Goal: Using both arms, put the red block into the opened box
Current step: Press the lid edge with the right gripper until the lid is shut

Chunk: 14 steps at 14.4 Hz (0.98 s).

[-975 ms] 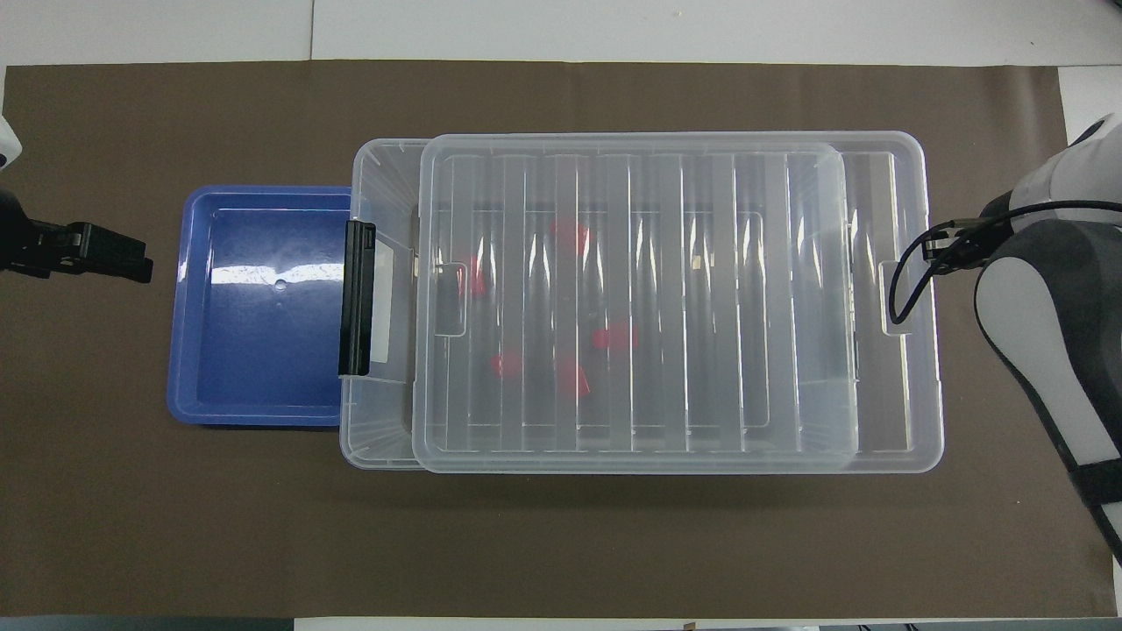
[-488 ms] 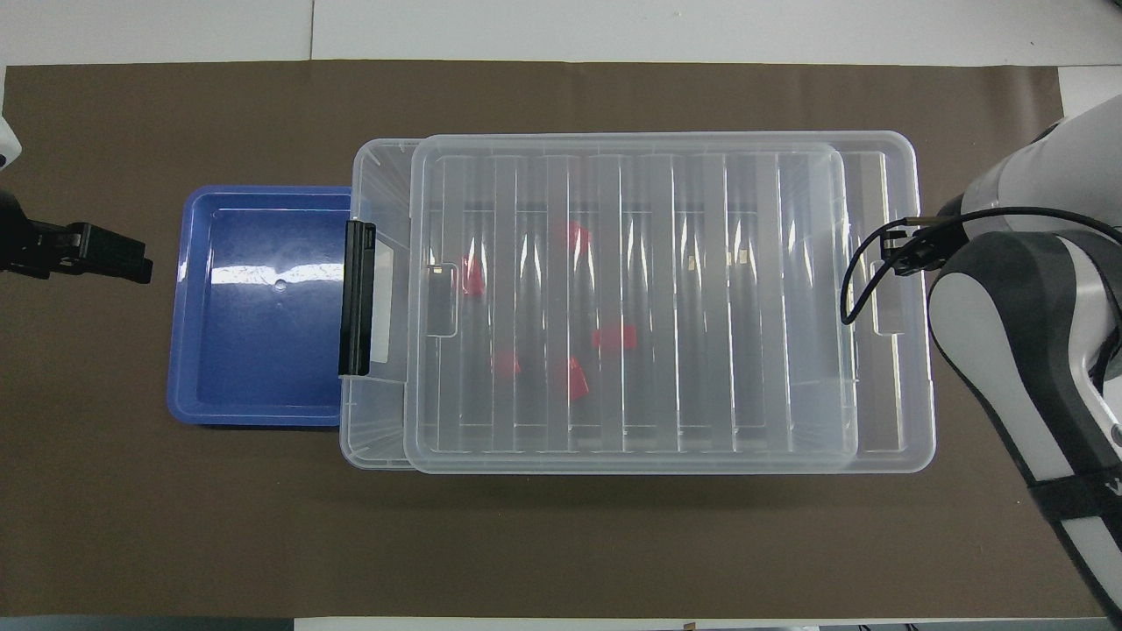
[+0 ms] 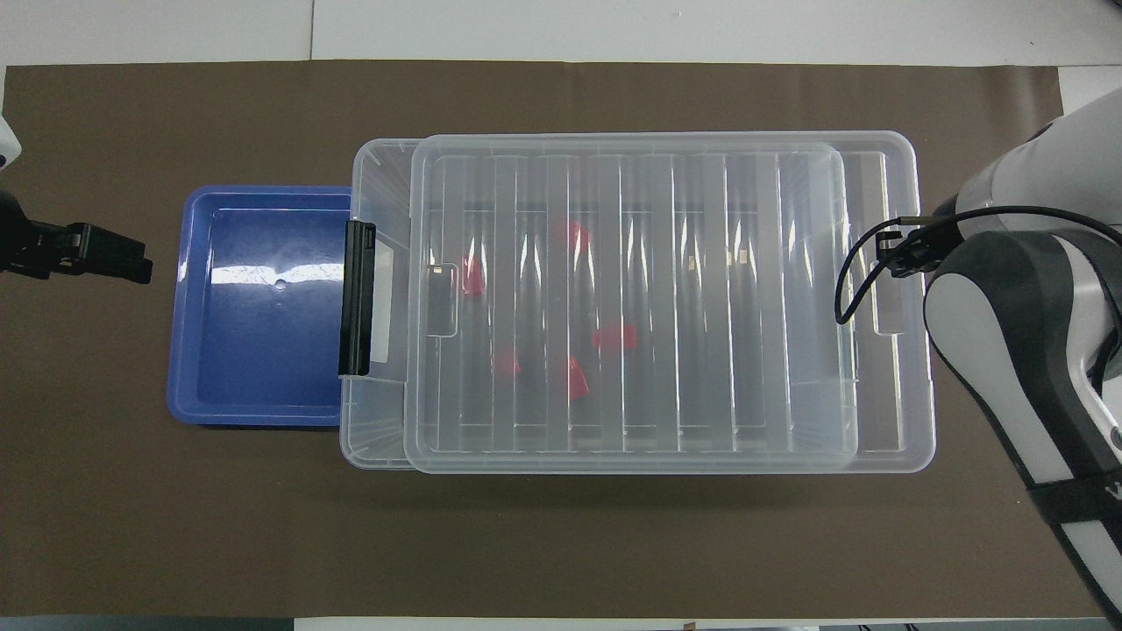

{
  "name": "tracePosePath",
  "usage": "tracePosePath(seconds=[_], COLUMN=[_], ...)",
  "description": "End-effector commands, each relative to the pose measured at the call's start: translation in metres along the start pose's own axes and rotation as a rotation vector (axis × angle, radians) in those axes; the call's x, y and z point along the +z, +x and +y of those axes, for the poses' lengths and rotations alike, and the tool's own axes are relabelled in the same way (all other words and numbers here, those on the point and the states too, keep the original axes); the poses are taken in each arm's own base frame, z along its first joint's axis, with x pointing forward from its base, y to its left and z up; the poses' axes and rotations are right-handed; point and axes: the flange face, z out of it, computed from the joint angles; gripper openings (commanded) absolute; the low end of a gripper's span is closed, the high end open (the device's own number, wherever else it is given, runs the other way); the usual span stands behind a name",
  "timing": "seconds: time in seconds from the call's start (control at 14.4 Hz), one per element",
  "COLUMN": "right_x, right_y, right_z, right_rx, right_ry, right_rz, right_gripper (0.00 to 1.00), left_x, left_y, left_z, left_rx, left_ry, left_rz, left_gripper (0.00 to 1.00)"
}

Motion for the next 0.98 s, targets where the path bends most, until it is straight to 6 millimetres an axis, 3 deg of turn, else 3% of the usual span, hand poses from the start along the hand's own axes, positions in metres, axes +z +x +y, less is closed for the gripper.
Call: tracePosePath(seconds=[0.0,0.14,0.21,0.42,0.56,0.91], right_x=[-0.010,0.003,0.012,0.031,0.031,0.029], right_y=[0.006,0.003,-0.002,-0.006,-0.005,-0.006], right_z=[0.046,0.079,0.083,0.074,0.054,0.040], right_rx=[-0.072,-0.098,-0.095,-0.077,-0.050,-0.029], right_ry=[-0.028,-0.029,-0.028,-0.021,-0.016,-0.014], right_rz=[-0.005,-0.004,0.008,0.019,0.022,0.025], right_gripper=[0.00,0.00,0.00,0.00,0.00,0.00], left_x=[-0.003,-0.002,-0.003,-0.003,-0.003,-0.003], left_y=[-0.009,-0.009,-0.009,-0.009,-0.009,-0.009], left_z=[-0.002,-0.002,-0.002,-0.003,-0.002,-0.002], left_rx=[0.007,0.007,0.007,0.005,0.007,0.007], left_ry=[0.012,0.012,0.012,0.012,0.012,0.012], left_rz=[-0.007,-0.008,-0.007,-0.007,-0.007,-0.007], left_gripper=[1.00,1.00,1.00,1.00,1.00,1.00])
